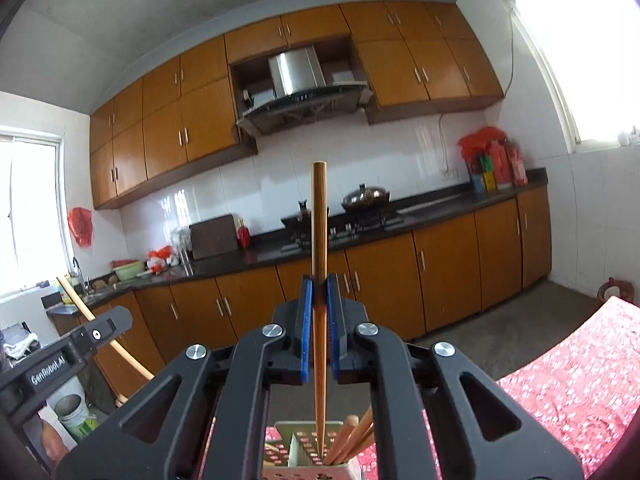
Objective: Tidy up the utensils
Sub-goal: 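Lower the chopsticks into the holder and open both tools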
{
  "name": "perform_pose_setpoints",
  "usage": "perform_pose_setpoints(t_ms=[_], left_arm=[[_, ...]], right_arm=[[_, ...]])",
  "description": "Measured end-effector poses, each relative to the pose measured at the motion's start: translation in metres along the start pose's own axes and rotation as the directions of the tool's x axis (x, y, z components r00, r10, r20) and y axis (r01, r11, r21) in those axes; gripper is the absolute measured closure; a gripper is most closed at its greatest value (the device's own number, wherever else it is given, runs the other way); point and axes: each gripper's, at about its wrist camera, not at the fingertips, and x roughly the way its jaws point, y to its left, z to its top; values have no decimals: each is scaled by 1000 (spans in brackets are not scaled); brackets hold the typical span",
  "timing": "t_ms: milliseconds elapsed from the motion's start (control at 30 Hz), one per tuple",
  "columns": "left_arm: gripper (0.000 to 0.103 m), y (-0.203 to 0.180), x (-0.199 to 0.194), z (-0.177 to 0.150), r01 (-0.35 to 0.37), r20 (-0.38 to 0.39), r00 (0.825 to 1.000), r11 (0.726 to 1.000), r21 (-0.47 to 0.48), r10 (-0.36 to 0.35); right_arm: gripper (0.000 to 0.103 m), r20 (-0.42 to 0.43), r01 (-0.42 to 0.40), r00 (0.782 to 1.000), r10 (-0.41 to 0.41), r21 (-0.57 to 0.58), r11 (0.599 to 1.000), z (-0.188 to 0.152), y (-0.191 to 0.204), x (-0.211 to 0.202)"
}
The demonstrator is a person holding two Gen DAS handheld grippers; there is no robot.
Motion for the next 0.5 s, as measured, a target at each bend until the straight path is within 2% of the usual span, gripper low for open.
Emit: perform_pose_setpoints(t_ms=[100, 167, 200, 233, 267, 400, 467, 500], left_arm=[[96, 4, 8, -9, 2, -33, 999, 1000, -3, -2], [91, 8, 8, -9, -1, -37, 999, 1000, -16, 0], [81, 10, 5, -8, -4, -34, 999, 1000, -22, 3], [69, 12, 2, -7, -7, -29, 1000, 1000, -26, 6], [66, 14, 1, -4, -15, -23, 1000, 999, -31, 14], [62, 25, -15, 4, -35, -5, 999, 998, -50, 34], [52, 34, -29, 6, -43, 3, 999, 997, -59, 43], [44, 38, -37, 4, -48, 10, 999, 997, -60, 49]], right_arm=[[95, -43, -20, 999, 20, -9, 1000, -8, 4, 4], [91, -56, -33, 998, 32, -19, 999, -9, 6, 0], [75, -51, -30, 998, 29, -25, 999, -7, 6, -4], [54, -44, -24, 999, 23, -26, 999, -5, 5, -7], [48, -26, -16, 1000, 15, -20, 1000, -1, 3, -14], [46, -7, -10, 1000, 10, -18, 1000, 13, -4, -31], [35, -9, -9, 1000, 9, -17, 1000, 20, -9, -41], [24, -10, -12, 1000, 12, -18, 1000, 23, -12, -49]])
